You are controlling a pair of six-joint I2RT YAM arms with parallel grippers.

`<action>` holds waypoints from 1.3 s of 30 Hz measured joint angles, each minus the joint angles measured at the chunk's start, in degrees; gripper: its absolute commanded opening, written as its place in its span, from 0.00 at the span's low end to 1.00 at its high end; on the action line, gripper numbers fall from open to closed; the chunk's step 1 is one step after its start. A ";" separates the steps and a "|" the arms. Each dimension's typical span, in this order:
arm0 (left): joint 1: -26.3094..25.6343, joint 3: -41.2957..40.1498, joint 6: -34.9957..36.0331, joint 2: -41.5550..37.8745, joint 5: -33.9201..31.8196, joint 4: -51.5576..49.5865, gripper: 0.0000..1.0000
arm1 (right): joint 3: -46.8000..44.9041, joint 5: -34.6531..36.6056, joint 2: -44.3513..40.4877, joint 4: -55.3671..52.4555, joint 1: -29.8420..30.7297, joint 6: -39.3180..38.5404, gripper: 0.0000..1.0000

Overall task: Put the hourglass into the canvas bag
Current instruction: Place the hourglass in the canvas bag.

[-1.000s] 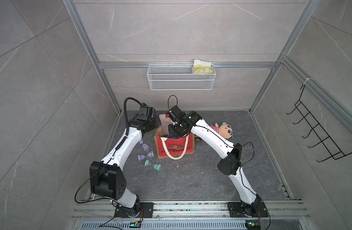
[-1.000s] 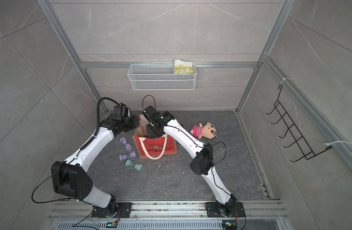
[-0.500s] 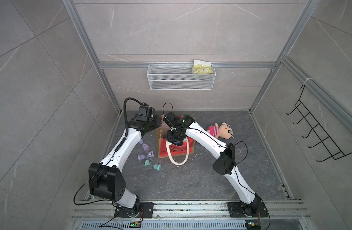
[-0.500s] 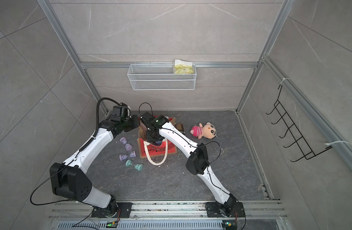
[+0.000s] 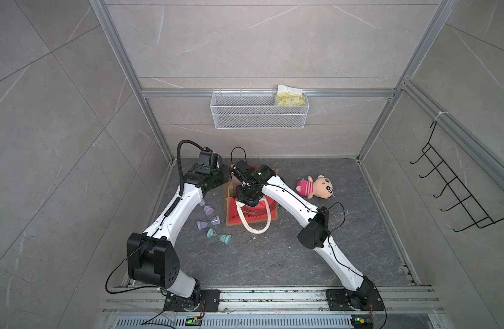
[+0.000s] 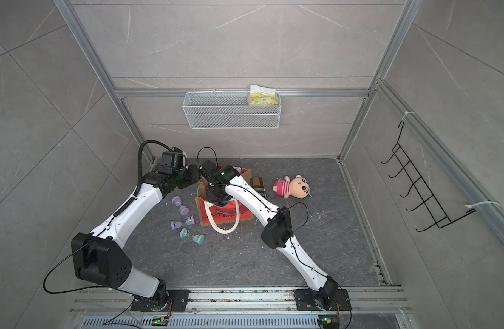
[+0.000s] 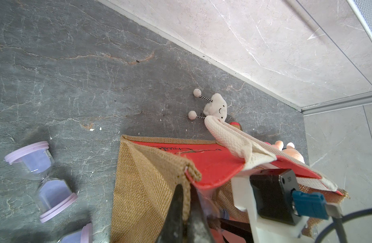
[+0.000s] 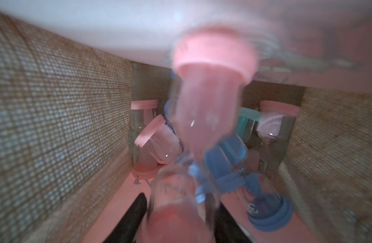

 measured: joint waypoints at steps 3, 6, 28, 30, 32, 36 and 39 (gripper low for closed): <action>-0.02 0.00 0.00 0.00 -0.02 0.02 0.00 | 0.70 0.31 0.09 -0.83 0.00 0.24 0.61; -0.02 0.00 0.00 0.00 -0.02 0.04 0.00 | 1.57 0.37 0.09 -1.38 -0.02 0.26 0.64; 0.63 0.15 -1.36 0.55 -0.11 0.02 0.15 | -13.11 0.66 -26.69 2.89 0.55 -4.79 0.76; 0.79 0.20 -1.42 0.57 0.00 -0.07 0.34 | -19.34 0.50 -31.63 6.34 2.01 -6.80 0.77; 1.01 0.59 -1.31 0.57 0.61 -0.22 0.44 | -26.21 0.46 -36.57 10.08 4.44 -8.74 0.78; 1.57 1.31 -0.94 0.39 1.73 -0.44 0.56 | -39.39 0.28 -45.00 18.10 11.32 -12.90 0.79; 2.05 1.33 -0.39 -0.90 2.16 -1.64 0.66 | -46.36 0.42 -47.82 22.43 16.65 -15.43 0.79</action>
